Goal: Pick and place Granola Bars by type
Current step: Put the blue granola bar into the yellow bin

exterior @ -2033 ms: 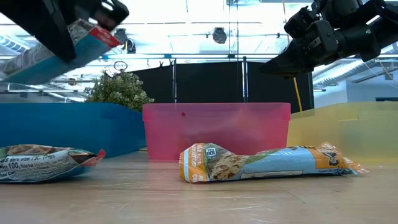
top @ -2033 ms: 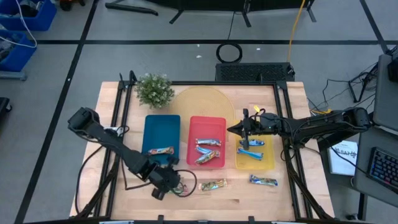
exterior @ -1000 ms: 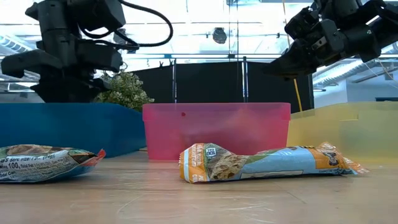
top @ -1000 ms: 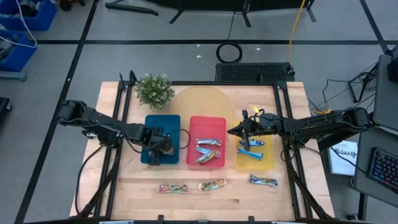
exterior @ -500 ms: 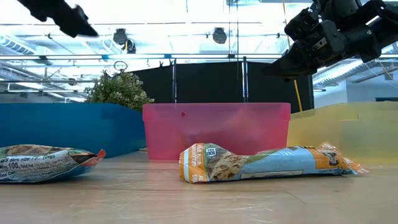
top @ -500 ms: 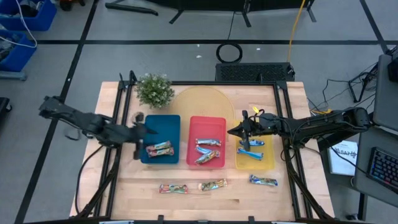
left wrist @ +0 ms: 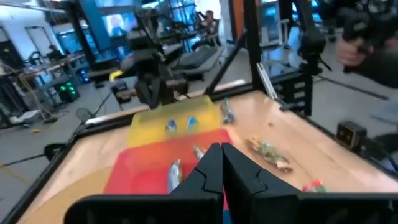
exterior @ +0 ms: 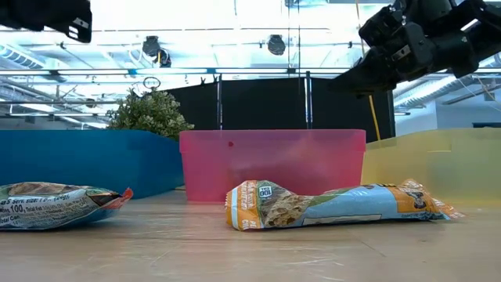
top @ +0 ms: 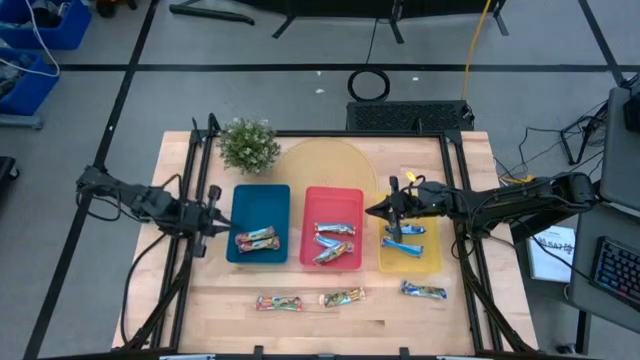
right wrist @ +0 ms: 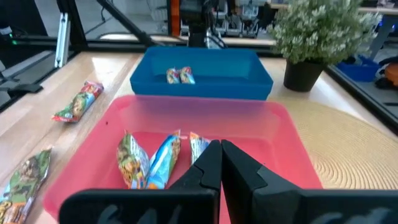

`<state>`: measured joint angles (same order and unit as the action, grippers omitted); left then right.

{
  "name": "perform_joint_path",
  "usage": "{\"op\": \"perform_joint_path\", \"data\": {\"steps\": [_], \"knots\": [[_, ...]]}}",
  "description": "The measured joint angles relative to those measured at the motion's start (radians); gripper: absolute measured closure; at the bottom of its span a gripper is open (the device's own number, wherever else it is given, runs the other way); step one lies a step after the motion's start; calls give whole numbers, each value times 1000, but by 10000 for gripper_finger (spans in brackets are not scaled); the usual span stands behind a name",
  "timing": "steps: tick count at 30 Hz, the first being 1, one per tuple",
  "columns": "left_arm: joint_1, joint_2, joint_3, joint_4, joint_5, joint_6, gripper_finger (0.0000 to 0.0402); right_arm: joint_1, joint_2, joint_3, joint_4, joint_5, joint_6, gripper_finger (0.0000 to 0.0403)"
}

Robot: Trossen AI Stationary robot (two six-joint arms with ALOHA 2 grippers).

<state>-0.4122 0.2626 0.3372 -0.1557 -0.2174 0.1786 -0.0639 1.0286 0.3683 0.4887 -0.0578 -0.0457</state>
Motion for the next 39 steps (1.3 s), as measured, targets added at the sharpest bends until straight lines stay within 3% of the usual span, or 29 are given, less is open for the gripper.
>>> {"op": "perform_joint_path", "data": {"steps": [8, 11, 13, 17, 19, 22, 27, 30, 34, 39], "knots": [[40, 0, -132, 60, -1, 50, 397, -2, 0, 1, 76, 1, -26, 403], [59, -8, -166, 100, -6, 54, 399, 1, -12, 49, 6, 8, -54, 403], [70, -9, -184, 121, -29, 57, 395, 27, -21, 137, -157, 64, -69, 403], [87, -9, -203, 132, -105, 55, 379, 151, 0, 379, -638, 336, -75, 403], [94, -9, -209, 129, -125, 52, 377, 229, 25, 500, -865, 455, -34, 403], [99, -9, -210, 129, -128, 65, 383, 343, 77, 654, -1158, 528, 112, 403], [99, -9, -210, 137, -90, 103, 397, 530, 219, 830, -1490, 523, 405, 403], [98, -9, -210, 147, -70, 116, 385, 625, 335, 890, -1604, 457, 481, 403], [99, -9, -210, 167, -70, 115, 376, 697, 468, 903, -1629, 310, 587, 395], [99, -9, -210, 167, -42, 115, 396, 728, 561, 902, -1591, 98, 747, 336]]}}
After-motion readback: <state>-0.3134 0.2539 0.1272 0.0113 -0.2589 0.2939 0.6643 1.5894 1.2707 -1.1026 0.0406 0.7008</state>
